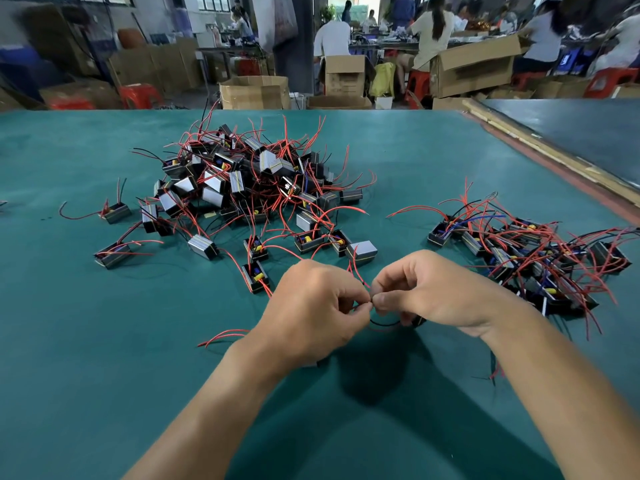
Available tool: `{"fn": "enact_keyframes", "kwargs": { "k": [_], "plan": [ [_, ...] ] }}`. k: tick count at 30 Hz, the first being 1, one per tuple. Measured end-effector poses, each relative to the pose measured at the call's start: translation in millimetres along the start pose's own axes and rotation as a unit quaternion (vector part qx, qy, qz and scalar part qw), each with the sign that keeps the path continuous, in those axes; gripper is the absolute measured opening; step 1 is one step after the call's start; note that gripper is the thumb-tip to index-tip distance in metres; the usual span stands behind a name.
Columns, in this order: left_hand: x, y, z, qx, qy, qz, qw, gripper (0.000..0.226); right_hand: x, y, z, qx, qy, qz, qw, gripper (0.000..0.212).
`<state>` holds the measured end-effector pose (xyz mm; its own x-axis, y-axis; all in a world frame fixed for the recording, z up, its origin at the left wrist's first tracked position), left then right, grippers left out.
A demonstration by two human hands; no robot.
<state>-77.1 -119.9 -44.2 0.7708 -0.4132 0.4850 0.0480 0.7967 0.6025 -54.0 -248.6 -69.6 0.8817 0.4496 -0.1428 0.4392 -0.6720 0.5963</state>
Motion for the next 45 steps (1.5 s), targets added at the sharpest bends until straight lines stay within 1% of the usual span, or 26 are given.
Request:
{"fn": "enact_keyframes", "kwargs": {
  "k": [2, 4, 7, 11, 14, 17, 22, 25, 28, 30, 32, 35, 38, 41, 44, 45],
  "plan": [
    [1, -1, 3, 0.035, -0.021, -0.006, 0.999, 0.014, 1, -1, 2, 0.005, -0.018, 0.007, 1.0, 0.029],
    [1, 2, 0, 0.023, -0.01, 0.0, 1.0, 0.013, 2, 1, -1, 0.011, -0.006, 0.027, 1.0, 0.027],
    [1, 7, -13, -0.084, 0.062, 0.026, 0.994, 0.012, 1, 7, -9, 0.012, 0.039, 0.068, 0.997, 0.021],
    [1, 5, -24, -0.222, 0.146, 0.027, 0.964, 0.014, -3, 16, -20, -0.082, 0.11, 0.15, 0.979, 0.017],
    [1, 3, -36, -0.282, 0.207, 0.025, 0.936, 0.016, -6, 18, -23, -0.107, 0.131, 0.18, 0.969, 0.017],
    [-1, 2, -41, -0.311, 0.234, 0.022, 0.921, 0.015, -6, 18, -25, -0.119, 0.135, 0.183, 0.966, 0.017],
    [1, -1, -40, -0.309, 0.233, 0.012, 0.922, 0.011, -6, 17, -26, -0.17, 0.129, 0.19, 0.958, 0.015],
    [0, -2, -40, -0.302, 0.236, 0.012, 0.924, 0.01, -7, 13, -28, -0.202, 0.128, 0.177, 0.955, 0.022],
    [-1, -1, -40, -0.29, 0.245, 0.016, 0.925, 0.012, -6, 9, -28, -0.218, 0.118, 0.162, 0.955, 0.021],
    [-1, -2, -39, -0.269, 0.238, 0.013, 0.933, 0.013, -5, 8, -25, -0.228, 0.109, 0.153, 0.955, 0.022],
    [-2, -2, -35, -0.232, 0.216, 0.008, 0.948, 0.015, -3, 8, -21, -0.24, 0.097, 0.145, 0.955, 0.021],
    [-2, -1, -24, -0.127, 0.151, 0.003, 0.98, 0.016, -1, 7, -17, -0.245, 0.084, 0.135, 0.956, 0.018],
    [-2, 1, -19, -0.061, 0.104, 0.008, 0.993, 0.014, 0, 7, -13, -0.236, 0.072, 0.124, 0.961, 0.014],
    [-1, 4, -20, -0.055, 0.1, 0.023, 0.993, 0.011, 0, 10, -13, -0.207, 0.069, 0.132, 0.967, 0.013],
    [-1, 5, -25, -0.092, 0.121, 0.046, 0.987, 0.007, -1, 13, -15, -0.193, 0.069, 0.153, 0.967, 0.012],
    [-1, 5, -27, -0.107, 0.128, 0.05, 0.985, 0.01, -1, 13, -15, -0.189, 0.068, 0.16, 0.966, 0.011]
  ]
}}
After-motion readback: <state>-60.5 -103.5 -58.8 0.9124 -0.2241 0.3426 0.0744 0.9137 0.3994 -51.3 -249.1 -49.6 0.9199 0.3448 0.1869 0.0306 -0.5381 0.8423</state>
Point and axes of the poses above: each hand's wrist, its own x-axis towards the middle knuckle, its own y-axis out of the back of the hand, z = x × y, the point moved 7 cm from there along x, towards the middle knuckle, and after that the axes turned 12 degrees about -x, right-handed, at the moved point
